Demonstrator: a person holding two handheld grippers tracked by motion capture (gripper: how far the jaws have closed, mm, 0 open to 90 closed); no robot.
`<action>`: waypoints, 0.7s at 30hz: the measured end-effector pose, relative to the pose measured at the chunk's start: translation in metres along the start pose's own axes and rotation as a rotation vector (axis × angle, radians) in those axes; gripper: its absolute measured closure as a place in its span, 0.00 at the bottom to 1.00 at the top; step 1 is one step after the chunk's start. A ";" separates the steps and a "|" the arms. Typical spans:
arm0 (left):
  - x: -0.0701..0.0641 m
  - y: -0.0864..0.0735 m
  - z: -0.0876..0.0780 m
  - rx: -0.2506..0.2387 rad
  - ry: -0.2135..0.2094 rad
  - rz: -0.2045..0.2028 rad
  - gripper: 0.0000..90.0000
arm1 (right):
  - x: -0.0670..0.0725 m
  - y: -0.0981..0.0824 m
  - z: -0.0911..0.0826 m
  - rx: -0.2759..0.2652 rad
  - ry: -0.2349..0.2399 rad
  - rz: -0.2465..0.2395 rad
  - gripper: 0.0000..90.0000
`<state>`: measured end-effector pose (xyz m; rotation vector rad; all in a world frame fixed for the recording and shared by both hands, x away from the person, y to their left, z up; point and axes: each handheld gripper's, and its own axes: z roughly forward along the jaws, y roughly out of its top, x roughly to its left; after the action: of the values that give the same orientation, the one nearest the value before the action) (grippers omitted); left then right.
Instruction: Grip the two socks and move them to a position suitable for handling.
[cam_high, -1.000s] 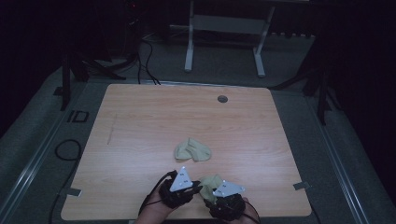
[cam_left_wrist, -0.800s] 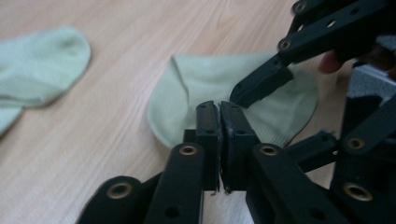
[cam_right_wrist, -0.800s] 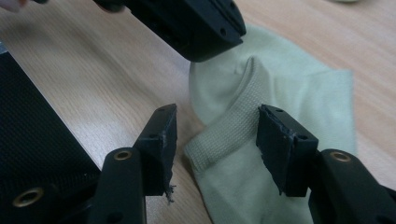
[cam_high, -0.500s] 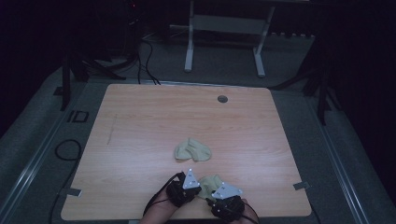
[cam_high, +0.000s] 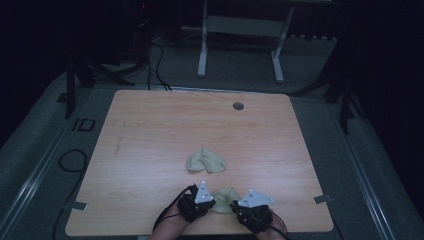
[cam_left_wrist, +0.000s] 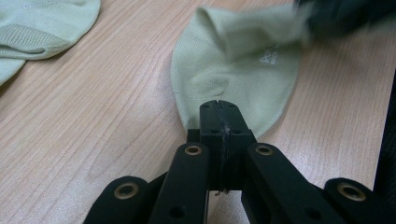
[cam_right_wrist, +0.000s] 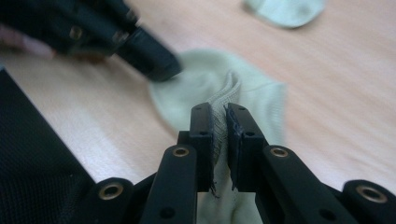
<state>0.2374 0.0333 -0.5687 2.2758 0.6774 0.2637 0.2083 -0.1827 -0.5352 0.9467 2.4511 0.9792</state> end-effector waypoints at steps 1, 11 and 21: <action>0.000 0.000 0.000 0.003 -0.001 0.003 0.99 | -0.009 0.000 -0.011 -0.022 -0.018 0.026 0.90; 0.003 0.001 0.000 0.008 -0.021 0.009 0.99 | -0.058 -0.022 -0.032 -0.016 -0.098 0.147 0.90; 0.002 0.003 0.000 0.017 -0.017 0.022 0.99 | -0.069 -0.040 -0.027 0.030 -0.189 0.180 0.69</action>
<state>0.2403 0.0326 -0.5672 2.3000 0.6485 0.2495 0.2258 -0.2647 -0.5396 1.2285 2.2601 0.8666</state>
